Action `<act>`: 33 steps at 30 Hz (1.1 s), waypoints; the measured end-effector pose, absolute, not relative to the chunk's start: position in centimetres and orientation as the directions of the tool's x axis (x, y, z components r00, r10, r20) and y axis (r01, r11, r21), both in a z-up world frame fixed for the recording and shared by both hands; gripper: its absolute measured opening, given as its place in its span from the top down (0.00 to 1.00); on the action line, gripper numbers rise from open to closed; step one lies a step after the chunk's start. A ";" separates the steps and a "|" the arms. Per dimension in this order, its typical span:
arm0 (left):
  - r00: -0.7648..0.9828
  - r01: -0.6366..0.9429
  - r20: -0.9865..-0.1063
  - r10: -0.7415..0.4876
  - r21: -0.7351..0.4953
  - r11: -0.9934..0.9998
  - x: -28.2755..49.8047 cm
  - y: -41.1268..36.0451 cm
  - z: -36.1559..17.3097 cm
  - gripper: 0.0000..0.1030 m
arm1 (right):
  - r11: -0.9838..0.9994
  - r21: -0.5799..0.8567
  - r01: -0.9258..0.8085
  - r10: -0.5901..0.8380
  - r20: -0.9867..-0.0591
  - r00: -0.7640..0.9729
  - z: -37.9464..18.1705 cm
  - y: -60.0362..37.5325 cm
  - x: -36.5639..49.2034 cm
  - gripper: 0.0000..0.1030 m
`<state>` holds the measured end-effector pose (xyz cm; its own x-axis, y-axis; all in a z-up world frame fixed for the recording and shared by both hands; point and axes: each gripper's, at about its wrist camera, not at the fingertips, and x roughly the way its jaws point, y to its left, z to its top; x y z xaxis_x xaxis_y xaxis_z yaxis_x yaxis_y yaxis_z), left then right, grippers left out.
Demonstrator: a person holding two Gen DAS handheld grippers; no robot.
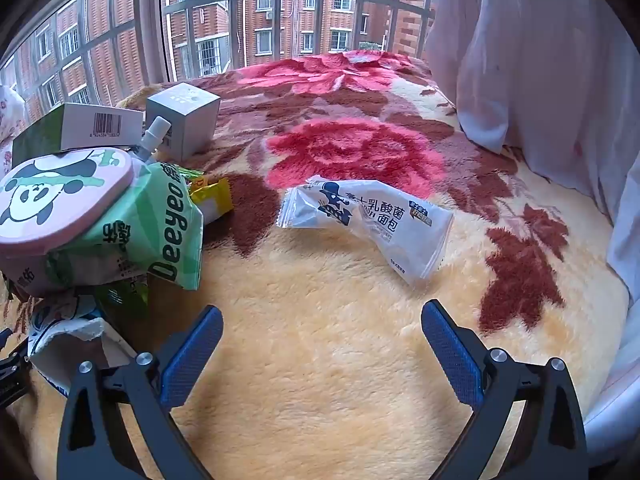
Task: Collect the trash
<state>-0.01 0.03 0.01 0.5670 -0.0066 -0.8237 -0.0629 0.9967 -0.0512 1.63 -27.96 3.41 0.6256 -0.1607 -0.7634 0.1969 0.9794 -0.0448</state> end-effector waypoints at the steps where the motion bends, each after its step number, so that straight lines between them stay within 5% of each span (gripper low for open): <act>1: 0.567 -0.063 -0.824 -0.006 -0.051 0.997 0.0 0.0 0.0 0.07 | 0.979 -0.044 0.197 -0.160 -0.765 0.623 3.4 -28.0 1.7 0.05; 33: 0.568 -0.063 -0.823 -0.005 -0.049 0.997 0.0 0.0 0.0 0.06 | 0.977 -0.051 0.207 -0.173 -0.753 0.635 4.8 -28.4 1.8 0.05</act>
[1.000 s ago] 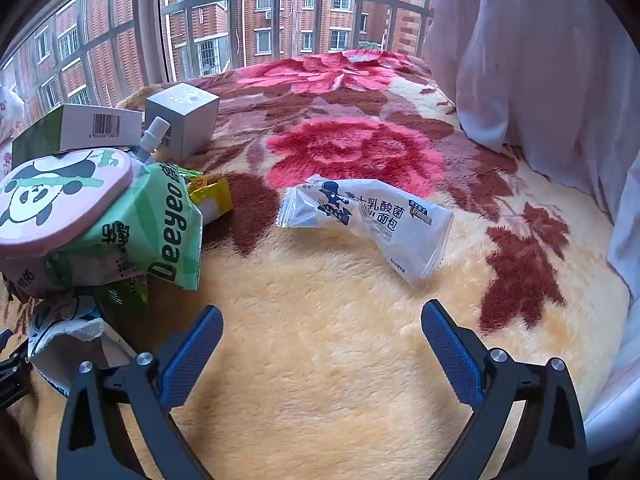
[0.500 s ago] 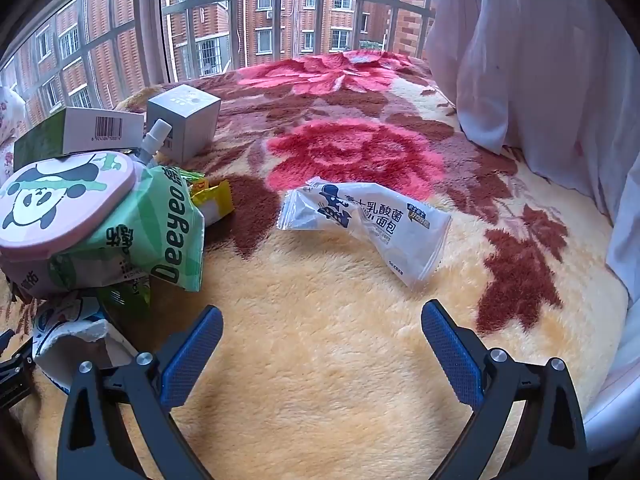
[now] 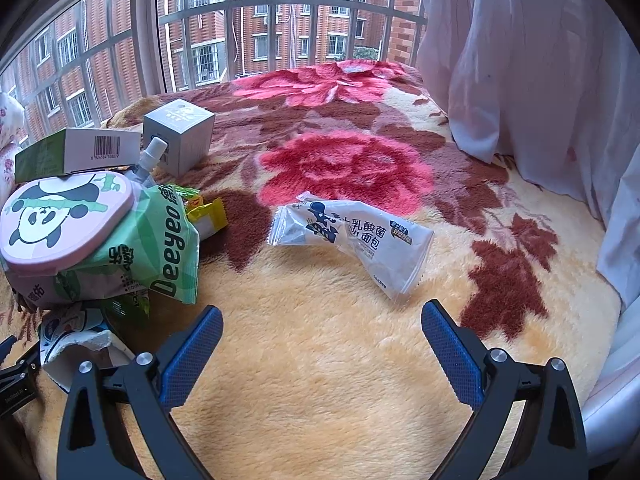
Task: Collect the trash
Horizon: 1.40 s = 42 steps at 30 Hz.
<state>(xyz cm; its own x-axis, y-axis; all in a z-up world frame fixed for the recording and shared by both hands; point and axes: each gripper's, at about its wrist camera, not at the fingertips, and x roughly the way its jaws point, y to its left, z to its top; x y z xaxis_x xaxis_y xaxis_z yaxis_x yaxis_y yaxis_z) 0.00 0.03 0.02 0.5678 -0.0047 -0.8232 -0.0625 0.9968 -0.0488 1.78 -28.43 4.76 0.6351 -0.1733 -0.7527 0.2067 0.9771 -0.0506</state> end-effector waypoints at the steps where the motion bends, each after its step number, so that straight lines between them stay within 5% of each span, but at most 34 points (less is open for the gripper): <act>1: 0.568 -0.063 -0.823 -0.004 -0.049 0.997 0.0 0.0 0.0 0.07 | 0.978 -0.050 0.204 -0.171 -0.754 0.634 4.7 -28.4 1.8 0.05; 42: 0.569 -0.063 -0.823 -0.005 -0.049 0.997 0.0 0.0 0.0 0.06 | 0.979 -0.042 0.200 -0.162 -0.755 0.635 4.6 -28.4 2.0 0.05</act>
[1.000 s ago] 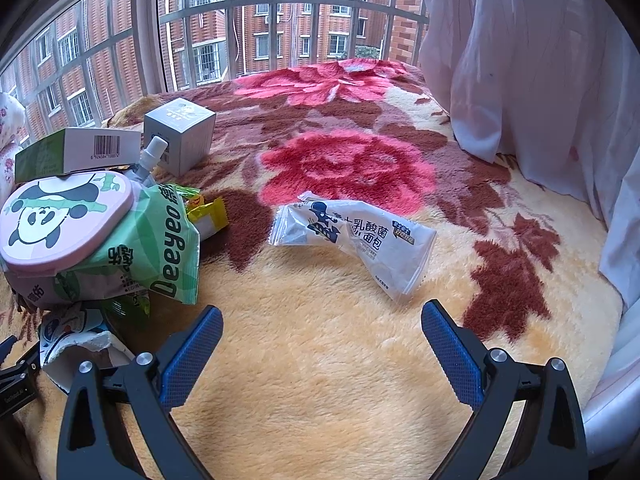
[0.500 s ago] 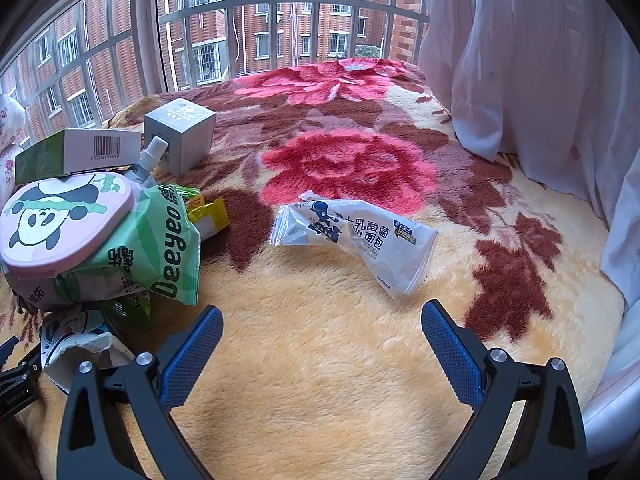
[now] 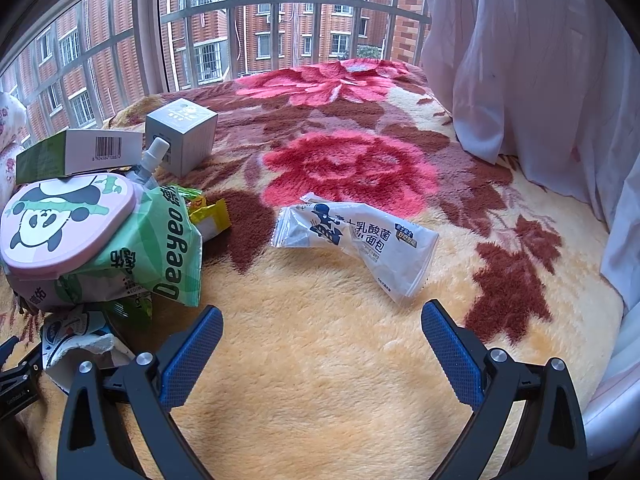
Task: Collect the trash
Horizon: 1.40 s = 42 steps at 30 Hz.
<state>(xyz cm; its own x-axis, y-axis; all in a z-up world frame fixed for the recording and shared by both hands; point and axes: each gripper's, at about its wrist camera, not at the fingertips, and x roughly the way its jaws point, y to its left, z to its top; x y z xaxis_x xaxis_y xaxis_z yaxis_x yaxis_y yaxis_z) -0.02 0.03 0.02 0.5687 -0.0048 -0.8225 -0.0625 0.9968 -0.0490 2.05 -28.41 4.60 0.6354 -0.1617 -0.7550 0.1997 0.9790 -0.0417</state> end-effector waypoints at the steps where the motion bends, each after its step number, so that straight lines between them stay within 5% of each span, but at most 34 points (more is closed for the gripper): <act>1: 0.569 -0.063 -0.823 -0.005 -0.049 0.997 0.0 0.0 0.0 0.06 | 0.979 -0.040 0.199 -0.160 -0.756 0.635 4.6 -28.4 2.1 0.05; 26: 0.569 -0.062 -0.822 -0.005 -0.049 0.997 0.0 0.0 0.0 0.07 | 0.985 -0.048 0.166 -0.144 -0.763 0.630 5.2 -28.2 2.3 0.05; 42: 0.569 -0.063 -0.822 -0.005 -0.049 0.997 0.0 0.0 0.0 0.07 | 0.966 -0.195 -0.170 -0.015 -0.699 0.715 15.4 -24.0 2.3 0.05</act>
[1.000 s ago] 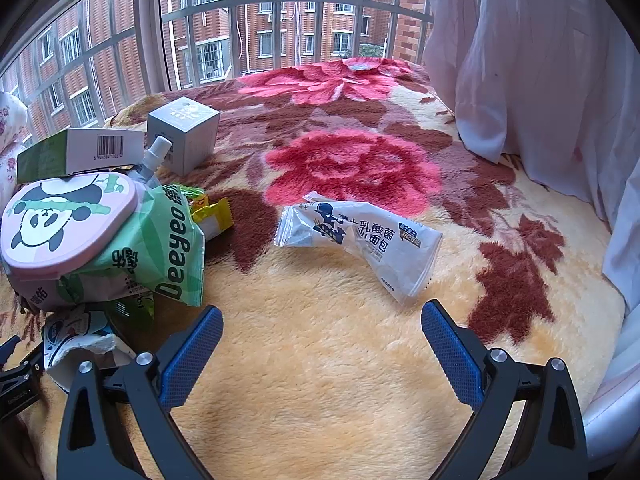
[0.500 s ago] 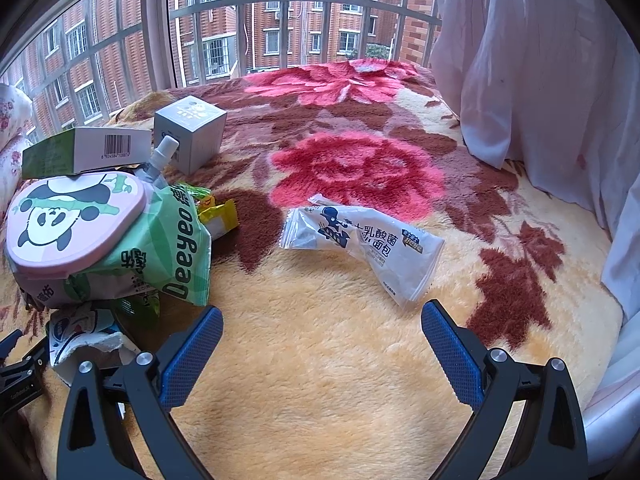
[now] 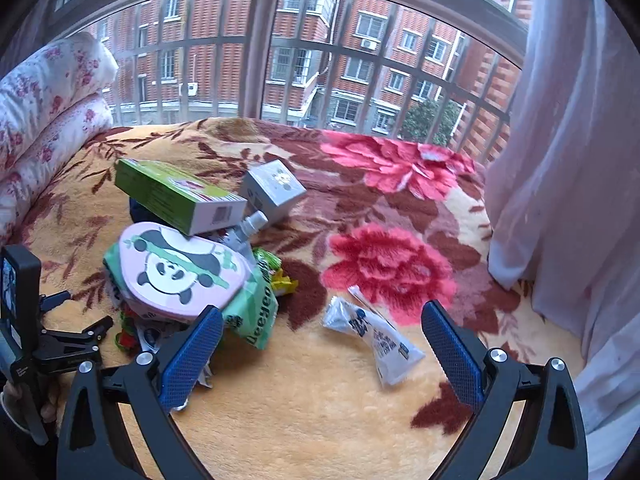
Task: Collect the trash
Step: 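Grasp the green medicine box from the pile with the right tool, then grasp the pink panda lid with the left tool while the right tool holds the green box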
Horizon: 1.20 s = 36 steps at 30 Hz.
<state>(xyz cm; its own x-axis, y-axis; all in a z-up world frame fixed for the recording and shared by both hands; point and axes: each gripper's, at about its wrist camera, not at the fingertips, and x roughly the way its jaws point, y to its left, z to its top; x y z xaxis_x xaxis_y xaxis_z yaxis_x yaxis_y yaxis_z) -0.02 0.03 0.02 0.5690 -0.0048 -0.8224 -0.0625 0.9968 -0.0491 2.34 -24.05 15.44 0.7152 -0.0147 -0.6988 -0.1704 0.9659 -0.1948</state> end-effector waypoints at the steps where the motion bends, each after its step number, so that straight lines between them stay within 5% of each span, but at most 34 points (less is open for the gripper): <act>1: 0.569 -0.062 -0.822 -0.005 -0.049 0.997 0.0 0.0 0.0 0.07 | 0.957 -0.205 -0.203 0.003 -0.698 0.716 15.8 -22.9 2.7 0.05; 11: 0.569 -0.063 -0.822 -0.005 -0.049 0.997 0.0 0.0 0.0 0.07 | 0.879 -0.254 -0.404 0.102 -0.726 0.680 15.8 -12.7 7.8 0.05; 23: 0.570 -0.063 -0.822 -0.005 -0.050 0.997 -0.1 0.1 0.1 0.07 | 0.702 -0.472 -0.534 -0.038 -0.773 0.633 10.1 -5.9 14.0 0.07; 24: 0.570 -0.063 -0.822 -0.005 -0.050 0.997 -0.1 0.1 0.1 0.07 | 0.686 -0.493 -0.535 -0.057 -0.770 0.636 9.7 -5.5 14.3 0.10; 28: 0.570 -0.063 -0.822 -0.005 -0.050 0.997 0.0 0.1 0.1 0.07 | 0.639 -0.554 -0.534 -0.152 -0.771 0.618 7.9 -4.7 15.7 0.58; 36: 0.570 -0.063 -0.822 -0.005 -0.050 0.997 -0.1 0.1 0.1 0.07 | 0.684 -0.571 -0.454 -0.143 -0.715 0.684 9.8 -5.9 15.0 0.66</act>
